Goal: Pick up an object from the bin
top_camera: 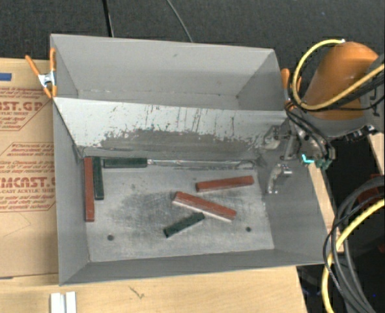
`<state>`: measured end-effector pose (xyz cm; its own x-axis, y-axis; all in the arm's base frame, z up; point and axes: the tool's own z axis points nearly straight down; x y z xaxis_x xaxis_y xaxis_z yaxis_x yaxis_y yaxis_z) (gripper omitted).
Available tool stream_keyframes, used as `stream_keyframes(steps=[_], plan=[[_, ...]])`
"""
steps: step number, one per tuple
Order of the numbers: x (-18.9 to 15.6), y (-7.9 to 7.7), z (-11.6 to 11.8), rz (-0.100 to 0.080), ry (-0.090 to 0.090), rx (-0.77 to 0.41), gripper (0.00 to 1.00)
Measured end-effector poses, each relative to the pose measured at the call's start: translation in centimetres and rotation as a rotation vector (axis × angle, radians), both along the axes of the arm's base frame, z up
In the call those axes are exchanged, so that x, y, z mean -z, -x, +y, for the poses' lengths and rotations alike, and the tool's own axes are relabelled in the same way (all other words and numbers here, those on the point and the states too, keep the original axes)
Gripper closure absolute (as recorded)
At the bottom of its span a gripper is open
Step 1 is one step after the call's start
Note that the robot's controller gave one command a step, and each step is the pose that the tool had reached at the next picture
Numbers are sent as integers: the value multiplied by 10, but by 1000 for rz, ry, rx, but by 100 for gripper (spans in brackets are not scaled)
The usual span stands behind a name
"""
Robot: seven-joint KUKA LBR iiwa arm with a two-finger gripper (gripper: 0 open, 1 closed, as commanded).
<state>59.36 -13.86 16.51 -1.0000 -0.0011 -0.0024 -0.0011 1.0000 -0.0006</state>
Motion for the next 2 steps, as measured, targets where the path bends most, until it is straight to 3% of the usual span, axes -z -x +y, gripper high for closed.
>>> stream_keyframes(steps=[1, 2], plan=[[0, 0, 0, 0, 0, 0, 0], [88, 2, 28, -1, 0, -149, 100]])
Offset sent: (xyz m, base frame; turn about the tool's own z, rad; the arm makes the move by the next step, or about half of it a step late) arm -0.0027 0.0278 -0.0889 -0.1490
